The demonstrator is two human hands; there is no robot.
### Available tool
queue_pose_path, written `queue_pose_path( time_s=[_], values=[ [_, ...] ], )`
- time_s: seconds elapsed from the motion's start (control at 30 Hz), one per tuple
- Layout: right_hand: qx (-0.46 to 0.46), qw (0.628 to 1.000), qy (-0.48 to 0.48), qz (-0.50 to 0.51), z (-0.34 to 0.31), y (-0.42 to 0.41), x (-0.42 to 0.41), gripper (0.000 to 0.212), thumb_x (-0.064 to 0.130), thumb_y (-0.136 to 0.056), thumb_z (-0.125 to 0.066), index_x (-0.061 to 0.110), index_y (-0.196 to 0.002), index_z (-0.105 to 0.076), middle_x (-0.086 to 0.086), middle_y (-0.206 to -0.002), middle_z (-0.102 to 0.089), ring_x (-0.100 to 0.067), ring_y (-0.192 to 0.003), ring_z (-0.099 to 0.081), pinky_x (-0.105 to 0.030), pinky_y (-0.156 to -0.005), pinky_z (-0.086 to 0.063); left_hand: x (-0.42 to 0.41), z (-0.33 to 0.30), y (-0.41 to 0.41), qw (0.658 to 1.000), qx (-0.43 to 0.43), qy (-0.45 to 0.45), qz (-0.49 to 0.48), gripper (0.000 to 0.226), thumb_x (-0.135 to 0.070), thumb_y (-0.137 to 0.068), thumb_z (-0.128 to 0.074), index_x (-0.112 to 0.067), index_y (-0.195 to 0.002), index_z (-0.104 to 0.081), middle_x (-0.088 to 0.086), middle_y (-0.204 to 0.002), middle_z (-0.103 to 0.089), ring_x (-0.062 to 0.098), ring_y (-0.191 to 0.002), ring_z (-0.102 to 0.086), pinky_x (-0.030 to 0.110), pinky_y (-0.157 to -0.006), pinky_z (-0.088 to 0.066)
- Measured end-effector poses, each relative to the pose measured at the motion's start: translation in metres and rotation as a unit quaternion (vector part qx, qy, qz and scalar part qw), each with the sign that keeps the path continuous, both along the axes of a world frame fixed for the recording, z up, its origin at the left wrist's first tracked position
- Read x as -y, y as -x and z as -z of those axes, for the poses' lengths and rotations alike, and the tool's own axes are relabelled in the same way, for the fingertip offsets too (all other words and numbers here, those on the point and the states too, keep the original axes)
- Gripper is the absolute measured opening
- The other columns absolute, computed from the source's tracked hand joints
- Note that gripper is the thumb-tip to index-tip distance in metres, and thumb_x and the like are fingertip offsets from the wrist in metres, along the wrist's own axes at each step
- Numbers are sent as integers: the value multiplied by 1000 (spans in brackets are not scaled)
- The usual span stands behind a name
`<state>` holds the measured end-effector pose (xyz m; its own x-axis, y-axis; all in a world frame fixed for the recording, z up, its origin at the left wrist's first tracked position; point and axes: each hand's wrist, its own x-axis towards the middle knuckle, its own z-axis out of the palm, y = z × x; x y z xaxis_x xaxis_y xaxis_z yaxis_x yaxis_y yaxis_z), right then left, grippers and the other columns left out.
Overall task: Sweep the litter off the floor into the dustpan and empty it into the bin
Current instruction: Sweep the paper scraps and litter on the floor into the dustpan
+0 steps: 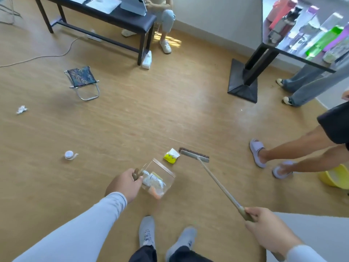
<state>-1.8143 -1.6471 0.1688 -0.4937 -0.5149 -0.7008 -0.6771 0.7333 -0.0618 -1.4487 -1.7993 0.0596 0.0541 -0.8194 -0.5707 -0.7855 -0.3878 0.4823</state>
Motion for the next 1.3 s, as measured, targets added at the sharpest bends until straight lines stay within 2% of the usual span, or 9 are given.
queue_pose_path(
  time_s=[0.13,0.27,0.37,0.5,0.63,0.87,1.0,1.1,1.3],
  values=[
    [4,1000,-7,-14,21,11,57,53,27,-89,-62,30,-141,-60,7,-111,-67,-13,-89,-66,-26,-74,-53,35,20,22,1000,13,-14,15,16,-44,-94,-58,-29,-98,-64,-6,-86,-68,25,-86,-67,36,-81,-57],
    [11,1000,-19,-20,46,23,101,53,27,-91,-62,28,-144,-57,4,-109,-68,-11,-83,-67,-27,-69,-55,52,39,46,998,47,-31,43,23,-46,-96,-55,-34,-113,-63,-6,-103,-72,26,-92,-67,33,-76,-53],
    [4,998,-42,-51,69,27,119,53,27,-93,-59,28,-146,-54,3,-111,-65,-13,-86,-66,-28,-70,-56,58,49,67,996,63,-31,47,23,-46,-97,-53,-34,-114,-62,-5,-100,-71,27,-92,-67,33,-75,-53],
    [-16,987,-96,-131,81,30,123,45,22,-93,-51,31,-136,-59,7,-101,-63,-16,-87,-67,-30,-75,-59,62,53,81,995,86,-18,48,23,-46,-97,-51,-33,-113,-61,-3,-100,-72,29,-92,-67,34,-76,-55],
    [-16,967,-140,-210,76,51,104,48,19,-84,-44,35,-124,-65,10,-97,-68,-16,-91,-71,-32,-78,-62,62,54,79,994,98,-19,48,36,-50,-96,-50,-35,-127,-60,-1,-108,-74,30,-101,-69,34,-79,-53],
    [-32,940,-135,-311,30,110,81,60,32,-90,-45,79,-128,-40,22,-121,-58,-8,-115,-62,-24,-93,-54,60,53,84,993,103,-14,51,27,-48,-95,-52,-31,-113,-62,1,-103,-74,31,-96,-69,37,-81,-56],
    [-56,928,-117,-350,25,119,62,60,37,-97,-37,62,-151,-26,16,-117,-54,-8,-112,-61,-21,-87,-52,60,54,85,993,105,-6,50,27,-46,-95,-53,-31,-115,-63,1,-104,-74,32,-97,-69,35,-79,-55],
    [-67,935,-98,-335,17,121,55,60,35,-101,-34,59,-154,-21,18,-108,-49,-5,-105,-58,-21,-85,-51,59,55,83,993,106,-4,49,32,-48,-95,-53,-32,-121,-63,2,-106,-75,32,-99,-69,35,-77,-52],
    [-112,934,-107,-322,10,122,43,65,30,-97,-32,62,-152,-20,17,-99,-50,-7,-98,-63,-26,-82,-56,57,53,82,993,107,-2,54,24,-45,-96,-54,-29,-111,-63,5,-100,-74,33,-96,-69,34,-74,-49]
  ],
)
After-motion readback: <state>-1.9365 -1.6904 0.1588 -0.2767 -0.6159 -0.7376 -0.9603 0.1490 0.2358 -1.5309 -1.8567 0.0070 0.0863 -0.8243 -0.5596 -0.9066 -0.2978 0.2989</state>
